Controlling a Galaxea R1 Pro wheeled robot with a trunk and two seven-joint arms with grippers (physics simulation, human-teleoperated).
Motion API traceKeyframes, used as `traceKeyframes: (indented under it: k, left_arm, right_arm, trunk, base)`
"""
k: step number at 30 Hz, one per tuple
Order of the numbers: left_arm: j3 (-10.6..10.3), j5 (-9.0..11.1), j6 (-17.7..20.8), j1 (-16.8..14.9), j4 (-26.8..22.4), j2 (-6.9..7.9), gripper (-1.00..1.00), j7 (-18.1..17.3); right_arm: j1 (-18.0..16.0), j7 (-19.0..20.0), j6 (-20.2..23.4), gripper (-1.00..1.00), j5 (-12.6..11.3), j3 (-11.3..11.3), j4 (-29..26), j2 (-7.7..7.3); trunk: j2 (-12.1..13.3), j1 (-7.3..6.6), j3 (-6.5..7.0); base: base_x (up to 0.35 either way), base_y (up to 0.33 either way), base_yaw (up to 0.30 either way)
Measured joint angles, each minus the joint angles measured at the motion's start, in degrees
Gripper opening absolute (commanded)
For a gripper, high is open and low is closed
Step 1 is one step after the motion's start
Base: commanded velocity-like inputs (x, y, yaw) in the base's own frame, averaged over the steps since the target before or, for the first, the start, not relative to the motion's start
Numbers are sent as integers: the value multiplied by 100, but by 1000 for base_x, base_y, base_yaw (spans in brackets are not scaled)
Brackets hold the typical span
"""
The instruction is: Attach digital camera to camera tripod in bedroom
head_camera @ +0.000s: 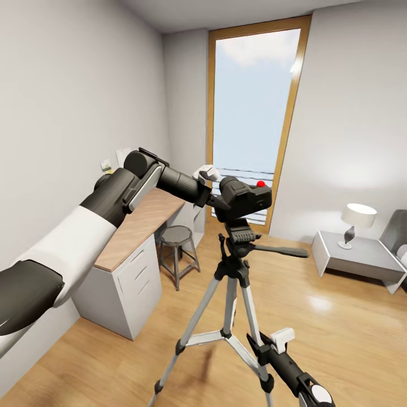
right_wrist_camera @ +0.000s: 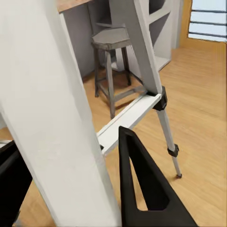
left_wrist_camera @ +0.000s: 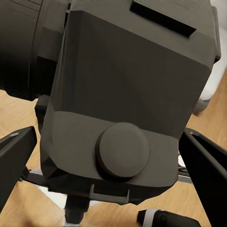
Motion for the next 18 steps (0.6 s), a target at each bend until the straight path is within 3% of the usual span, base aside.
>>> traceKeyframes:
  k: [18]
  left_arm:
    - [-12,-2,0,0,2,15,-100,0]
  right_arm:
    - [-2,-330,-6,-100,4,62,3,0]
  trunk:
    - [-1,0,0]
  base:
    - [0,0,0]
